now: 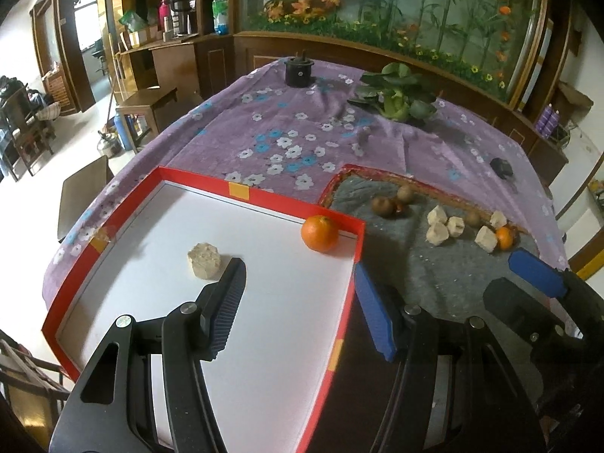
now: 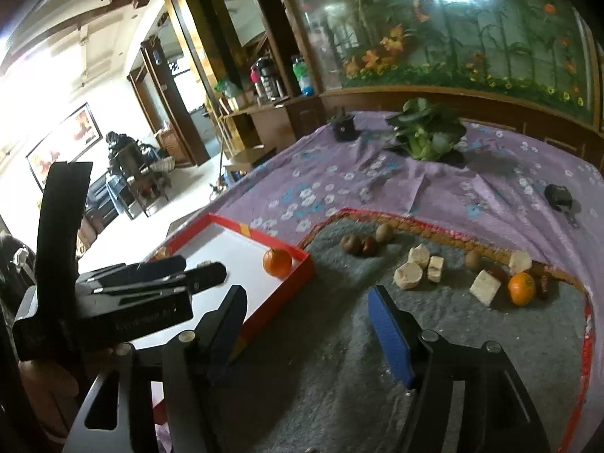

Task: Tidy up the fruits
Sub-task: 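Grasp a brown round fruit with the left gripper while the right gripper moves toward a red date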

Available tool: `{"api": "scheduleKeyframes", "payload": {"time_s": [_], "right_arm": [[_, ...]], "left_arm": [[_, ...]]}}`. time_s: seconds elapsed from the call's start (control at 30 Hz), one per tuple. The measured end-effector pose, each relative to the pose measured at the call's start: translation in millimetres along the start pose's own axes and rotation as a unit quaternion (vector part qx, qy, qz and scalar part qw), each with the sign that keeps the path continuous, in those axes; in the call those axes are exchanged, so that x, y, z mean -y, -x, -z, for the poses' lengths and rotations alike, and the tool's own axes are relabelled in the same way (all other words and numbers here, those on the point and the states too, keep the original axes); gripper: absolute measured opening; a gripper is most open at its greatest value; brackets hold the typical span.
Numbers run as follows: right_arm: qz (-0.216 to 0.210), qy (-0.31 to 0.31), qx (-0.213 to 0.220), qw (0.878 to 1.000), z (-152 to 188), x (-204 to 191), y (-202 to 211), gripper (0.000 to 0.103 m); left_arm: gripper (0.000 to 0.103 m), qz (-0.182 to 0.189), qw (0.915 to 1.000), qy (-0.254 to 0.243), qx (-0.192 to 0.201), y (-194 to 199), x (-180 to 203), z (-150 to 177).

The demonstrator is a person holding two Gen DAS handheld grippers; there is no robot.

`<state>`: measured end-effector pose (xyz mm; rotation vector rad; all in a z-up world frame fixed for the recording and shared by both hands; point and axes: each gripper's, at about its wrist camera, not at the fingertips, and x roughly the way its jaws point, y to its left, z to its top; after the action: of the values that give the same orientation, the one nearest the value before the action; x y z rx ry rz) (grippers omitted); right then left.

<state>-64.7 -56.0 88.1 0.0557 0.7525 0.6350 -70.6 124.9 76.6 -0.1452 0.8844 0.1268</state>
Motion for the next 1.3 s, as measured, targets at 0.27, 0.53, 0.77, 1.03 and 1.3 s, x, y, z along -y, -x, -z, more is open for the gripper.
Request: {"api": "scheduleKeyframes", "payload": {"time_s": [0.27, 0.53, 0.77, 1.03, 1.3], "right_arm": [[0.044, -0.007, 0.013, 0.999, 8.0, 18.1, 28.5, 0.065], [0.092, -0.027, 0.021, 0.995, 19.1, 56.7, 50.1, 0.065], [0.096, -0.027, 0.024, 0.995, 20.6, 67.3, 49.9, 0.065], [0.086, -0.052, 0.015, 0.995, 20.4, 88.6, 38.7, 0.065], [0.077, -0.069, 0.002, 0.995, 21.4, 101.1, 27.4, 0.065]], "left_arm": [[0.060, 0.032, 0.9992, -0.020, -0.010, 0.9, 22.8, -0.4], [0.060, 0.054, 0.9977, -0.023, -0.032, -17.7, 37.4, -6.1], [0.060, 0.048, 0.9969, -0.039, -0.048, -39.7, 47.2, -28.7], [0.060, 0.051, 0.9940, -0.033, -0.091, -86.5, 68.0, -58.6], [0.060, 0.074, 0.9881, -0.030, -0.131, -129.6, 72.7, -74.0]]}}
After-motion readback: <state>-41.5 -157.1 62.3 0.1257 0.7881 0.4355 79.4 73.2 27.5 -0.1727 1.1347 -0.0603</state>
